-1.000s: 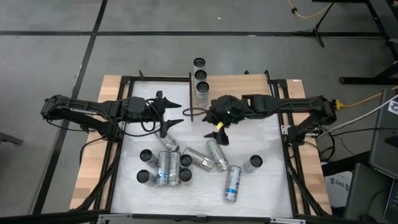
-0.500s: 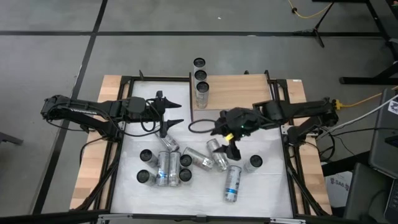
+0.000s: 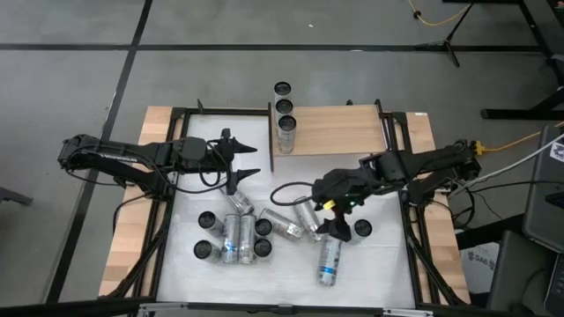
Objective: Place canned beverage on shelf
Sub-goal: Put the blue soda can on the shelf
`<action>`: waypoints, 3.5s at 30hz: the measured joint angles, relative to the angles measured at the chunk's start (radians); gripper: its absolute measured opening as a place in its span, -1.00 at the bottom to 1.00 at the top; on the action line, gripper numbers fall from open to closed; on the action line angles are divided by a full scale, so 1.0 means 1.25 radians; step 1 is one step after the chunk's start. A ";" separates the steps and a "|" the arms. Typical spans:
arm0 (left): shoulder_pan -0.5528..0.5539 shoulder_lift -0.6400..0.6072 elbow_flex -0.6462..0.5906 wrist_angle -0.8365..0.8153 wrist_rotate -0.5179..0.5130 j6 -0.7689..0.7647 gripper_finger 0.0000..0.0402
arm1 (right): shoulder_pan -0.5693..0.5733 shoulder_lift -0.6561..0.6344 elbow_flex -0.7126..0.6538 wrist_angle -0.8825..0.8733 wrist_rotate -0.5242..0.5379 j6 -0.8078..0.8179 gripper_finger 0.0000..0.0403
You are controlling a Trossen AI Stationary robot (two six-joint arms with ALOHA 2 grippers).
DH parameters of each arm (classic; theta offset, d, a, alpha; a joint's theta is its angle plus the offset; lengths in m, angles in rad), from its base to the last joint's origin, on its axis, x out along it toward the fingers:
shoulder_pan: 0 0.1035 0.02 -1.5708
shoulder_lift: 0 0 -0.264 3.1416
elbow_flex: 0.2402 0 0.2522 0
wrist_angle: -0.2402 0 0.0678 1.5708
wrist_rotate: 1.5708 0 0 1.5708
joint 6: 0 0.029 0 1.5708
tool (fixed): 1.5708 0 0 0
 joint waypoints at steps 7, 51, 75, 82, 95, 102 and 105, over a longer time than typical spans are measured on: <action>0.000 0.000 0.000 0.000 0.000 -0.001 0.41 | 0.024 0.000 0.000 -0.248 0.012 0.072 0.62; 0.000 0.000 0.000 0.000 0.000 -0.023 0.41 | 0.176 0.001 -0.289 -0.288 0.094 0.137 0.62; 0.000 0.000 0.000 0.000 0.000 -0.023 0.41 | 0.176 0.000 -0.348 -0.237 0.077 0.164 0.15; 0.000 0.000 0.000 0.000 0.000 -0.022 0.41 | 0.154 0.001 -0.334 -0.262 0.020 0.161 0.22; 0.000 0.000 0.000 0.000 0.000 -0.022 0.41 | -0.005 0.001 -0.123 -0.393 0.009 0.043 0.20; 0.000 0.000 0.000 0.000 0.000 -0.022 0.41 | -0.133 0.000 0.017 -0.393 0.031 -0.029 0.21; 0.000 0.000 0.000 0.000 0.000 -0.022 0.41 | -0.189 0.001 0.069 -0.390 0.054 -0.073 0.21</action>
